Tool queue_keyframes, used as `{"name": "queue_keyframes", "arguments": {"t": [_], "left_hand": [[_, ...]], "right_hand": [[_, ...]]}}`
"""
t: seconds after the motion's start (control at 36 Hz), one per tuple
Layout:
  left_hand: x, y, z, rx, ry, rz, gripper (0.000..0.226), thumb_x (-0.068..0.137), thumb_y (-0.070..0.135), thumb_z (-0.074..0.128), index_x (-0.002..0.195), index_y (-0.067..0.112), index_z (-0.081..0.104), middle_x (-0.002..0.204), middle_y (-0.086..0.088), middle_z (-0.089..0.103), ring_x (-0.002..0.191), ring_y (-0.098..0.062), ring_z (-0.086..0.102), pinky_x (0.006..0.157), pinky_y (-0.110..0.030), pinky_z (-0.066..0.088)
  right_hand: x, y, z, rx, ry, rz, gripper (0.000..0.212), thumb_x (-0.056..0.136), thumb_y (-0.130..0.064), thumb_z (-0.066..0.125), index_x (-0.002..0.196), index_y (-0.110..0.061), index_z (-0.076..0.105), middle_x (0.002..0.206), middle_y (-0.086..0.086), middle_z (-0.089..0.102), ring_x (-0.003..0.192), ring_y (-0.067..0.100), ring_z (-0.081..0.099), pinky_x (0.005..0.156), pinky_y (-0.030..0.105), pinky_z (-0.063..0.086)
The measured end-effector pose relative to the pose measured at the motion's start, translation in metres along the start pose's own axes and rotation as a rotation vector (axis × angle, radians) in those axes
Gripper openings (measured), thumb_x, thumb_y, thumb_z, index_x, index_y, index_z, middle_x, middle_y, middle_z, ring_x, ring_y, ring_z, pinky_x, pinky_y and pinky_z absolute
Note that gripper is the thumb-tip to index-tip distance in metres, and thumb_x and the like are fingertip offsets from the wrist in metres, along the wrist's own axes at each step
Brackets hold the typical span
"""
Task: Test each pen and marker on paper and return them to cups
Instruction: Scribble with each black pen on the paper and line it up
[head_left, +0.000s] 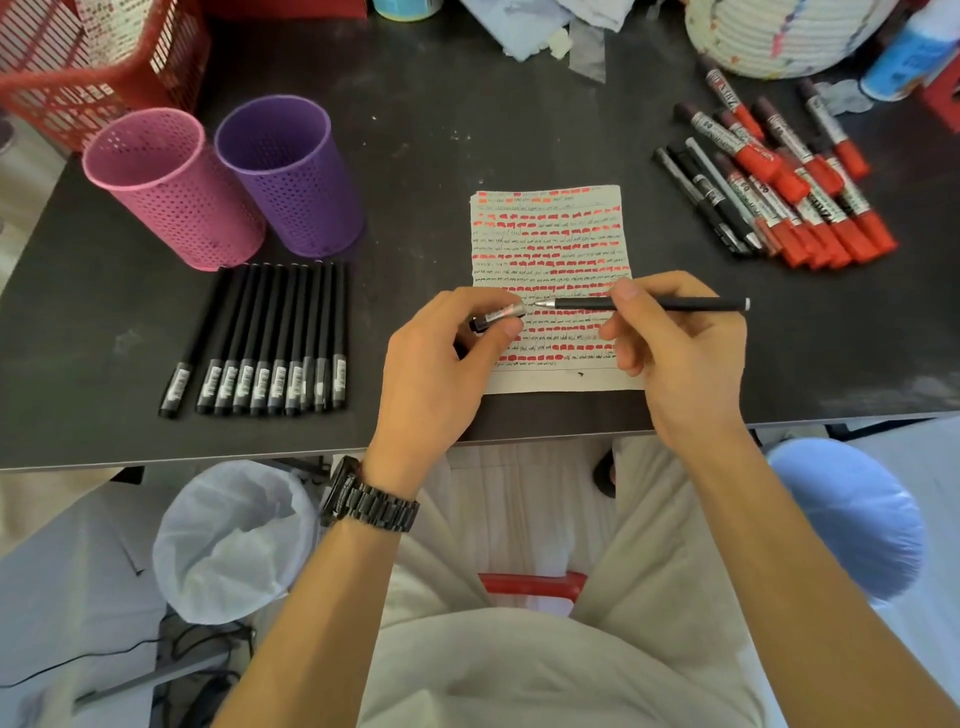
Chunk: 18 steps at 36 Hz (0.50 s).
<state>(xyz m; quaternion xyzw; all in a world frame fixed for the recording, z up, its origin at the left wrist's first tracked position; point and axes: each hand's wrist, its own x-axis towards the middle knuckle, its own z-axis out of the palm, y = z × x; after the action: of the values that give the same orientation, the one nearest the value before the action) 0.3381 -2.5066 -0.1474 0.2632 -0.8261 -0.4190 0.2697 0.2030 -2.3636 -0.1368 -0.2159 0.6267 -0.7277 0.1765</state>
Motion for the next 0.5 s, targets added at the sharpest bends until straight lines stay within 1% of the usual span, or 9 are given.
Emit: {"name": "queue_keyframes", "arguments": {"t": [0.06, 0.11, 0.17, 0.19, 0.25, 0.31, 0.39, 0.47, 0.5], "left_hand": [[-0.0001, 0.0, 0.0001, -0.002, 0.0, -0.003, 0.018, 0.094, 0.03, 0.071, 0.11, 0.035, 0.071, 0.096, 0.02, 0.067, 0.078, -0.006, 0.059, 0.068, -0.013, 0.045], [-0.0005, -0.0004, 0.001, -0.005, -0.018, 0.001, 0.018, 0.092, 0.031, 0.073, 0.108, 0.038, 0.072, 0.096, 0.023, 0.066, 0.076, -0.008, 0.06, 0.066, -0.015, 0.045], [-0.001, -0.0008, 0.0018, 0.012, -0.044, 0.019, 0.019, 0.09, 0.034, 0.074, 0.107, 0.04, 0.072, 0.093, 0.028, 0.065, 0.074, -0.009, 0.059, 0.066, -0.023, 0.048], [-0.0011, -0.0012, 0.002, 0.027, -0.058, 0.029, 0.02, 0.088, 0.036, 0.074, 0.108, 0.04, 0.073, 0.092, 0.028, 0.065, 0.074, -0.009, 0.059, 0.067, -0.028, 0.05], [-0.0008, -0.002, 0.0007, 0.062, -0.087, 0.036, 0.025, 0.087, 0.043, 0.071, 0.111, 0.043, 0.072, 0.088, 0.024, 0.068, 0.075, -0.01, 0.059, 0.069, -0.037, 0.052], [-0.0004, -0.003, -0.0022, 0.075, -0.109, 0.032, 0.026, 0.085, 0.048, 0.07, 0.111, 0.047, 0.072, 0.081, 0.021, 0.065, 0.076, -0.01, 0.058, 0.07, -0.038, 0.052], [0.0004, -0.0029, -0.0059, 0.09, -0.136, 0.039, 0.025, 0.085, 0.051, 0.07, 0.109, 0.048, 0.074, 0.075, 0.024, 0.062, 0.077, -0.012, 0.057, 0.07, -0.039, 0.051], [0.0004, -0.0025, -0.0069, 0.069, -0.147, 0.018, 0.027, 0.086, 0.048, 0.074, 0.111, 0.053, 0.069, 0.077, 0.015, 0.065, 0.078, -0.013, 0.059, 0.072, -0.044, 0.052], [0.0002, -0.003, -0.0069, 0.068, -0.15, 0.014, 0.025, 0.086, 0.047, 0.074, 0.11, 0.052, 0.07, 0.077, 0.012, 0.065, 0.078, -0.013, 0.059, 0.073, -0.044, 0.052]], "right_hand": [[0.0003, -0.0005, -0.0007, 0.007, -0.007, 0.011, 0.01, 0.088, -0.032, 0.071, 0.083, -0.023, 0.072, 0.066, 0.001, 0.071, 0.048, 0.011, 0.054, 0.049, 0.021, 0.043], [-0.0006, -0.0017, 0.0014, -0.055, -0.056, 0.001, 0.008, 0.087, -0.031, 0.072, 0.084, -0.024, 0.073, 0.068, 0.001, 0.072, 0.05, 0.009, 0.056, 0.051, 0.02, 0.045], [-0.0023, -0.003, 0.0046, -0.112, -0.117, -0.023, 0.005, 0.089, -0.026, 0.074, 0.084, -0.026, 0.075, 0.069, -0.001, 0.074, 0.053, 0.004, 0.061, 0.052, 0.016, 0.046], [-0.0029, -0.0033, 0.006, -0.142, -0.139, -0.04, 0.009, 0.09, -0.022, 0.074, 0.084, -0.028, 0.076, 0.069, -0.004, 0.075, 0.055, 0.003, 0.063, 0.053, 0.014, 0.047], [-0.0034, -0.0043, 0.008, -0.191, -0.169, -0.051, 0.016, 0.091, -0.018, 0.075, 0.083, -0.032, 0.077, 0.07, -0.007, 0.075, 0.058, 0.001, 0.066, 0.054, 0.013, 0.048], [-0.0034, -0.0049, 0.0089, -0.229, -0.199, -0.037, 0.015, 0.091, -0.019, 0.076, 0.085, -0.033, 0.077, 0.071, -0.008, 0.076, 0.06, 0.003, 0.067, 0.055, 0.014, 0.05], [-0.0039, -0.0032, 0.0089, -0.295, -0.238, -0.024, 0.008, 0.091, -0.023, 0.076, 0.092, -0.032, 0.078, 0.075, -0.009, 0.077, 0.066, 0.007, 0.072, 0.058, 0.017, 0.053], [-0.0039, -0.001, 0.008, -0.311, -0.242, -0.029, 0.006, 0.09, -0.027, 0.077, 0.095, -0.031, 0.078, 0.079, -0.009, 0.078, 0.071, 0.012, 0.074, 0.059, 0.019, 0.055], [-0.0041, -0.0004, 0.008, -0.314, -0.242, -0.033, 0.006, 0.09, -0.027, 0.077, 0.095, -0.031, 0.078, 0.08, -0.008, 0.078, 0.073, 0.013, 0.075, 0.06, 0.02, 0.056]]}}
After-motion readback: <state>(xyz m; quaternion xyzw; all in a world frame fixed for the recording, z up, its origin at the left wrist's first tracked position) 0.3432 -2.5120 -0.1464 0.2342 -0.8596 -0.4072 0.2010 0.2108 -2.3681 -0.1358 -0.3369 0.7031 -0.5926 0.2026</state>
